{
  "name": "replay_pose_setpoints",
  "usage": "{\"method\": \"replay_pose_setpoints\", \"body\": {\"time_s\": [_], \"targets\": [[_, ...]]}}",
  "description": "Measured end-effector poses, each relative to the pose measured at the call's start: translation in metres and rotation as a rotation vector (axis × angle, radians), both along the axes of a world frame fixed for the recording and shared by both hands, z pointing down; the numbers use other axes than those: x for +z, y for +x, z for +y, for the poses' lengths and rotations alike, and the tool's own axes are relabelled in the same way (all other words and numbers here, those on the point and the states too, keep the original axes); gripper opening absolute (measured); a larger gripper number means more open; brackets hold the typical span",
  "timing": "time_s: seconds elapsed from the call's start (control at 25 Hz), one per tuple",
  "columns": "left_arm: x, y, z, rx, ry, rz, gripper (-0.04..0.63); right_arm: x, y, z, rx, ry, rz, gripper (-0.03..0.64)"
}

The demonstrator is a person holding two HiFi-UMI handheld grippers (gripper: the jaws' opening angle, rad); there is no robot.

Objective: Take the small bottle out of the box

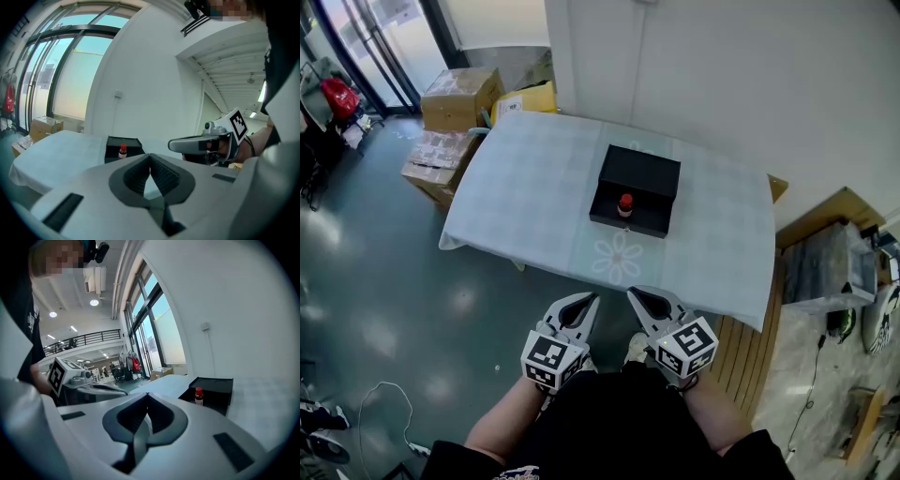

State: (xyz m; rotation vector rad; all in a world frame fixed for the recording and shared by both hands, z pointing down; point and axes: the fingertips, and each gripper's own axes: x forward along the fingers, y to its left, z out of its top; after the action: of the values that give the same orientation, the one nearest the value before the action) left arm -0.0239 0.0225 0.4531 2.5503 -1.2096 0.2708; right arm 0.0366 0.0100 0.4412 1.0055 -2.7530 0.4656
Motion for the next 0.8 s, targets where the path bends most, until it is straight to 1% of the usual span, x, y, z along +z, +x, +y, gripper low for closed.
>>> {"method": "replay_pose_setpoints", "body": {"time_s": [0.32,0.56,0.8], "targets": [[-0.001,-0.018,0.005,0.003,0.002,0.006,0.028,-0.002,-0.016,0.004,0.010,0.014,0.015,0.023],[-0.002,-0.035,0.006,0.021,0.008,0.010,0.028,0.000,-0.032,0.004,0.028,0.020,0.022,0.023],[-0.001,-0.048,0.009,0.061,0.018,-0.002,0.028,0.000,-0.043,0.003,0.065,0.023,0.024,0.023]]}}
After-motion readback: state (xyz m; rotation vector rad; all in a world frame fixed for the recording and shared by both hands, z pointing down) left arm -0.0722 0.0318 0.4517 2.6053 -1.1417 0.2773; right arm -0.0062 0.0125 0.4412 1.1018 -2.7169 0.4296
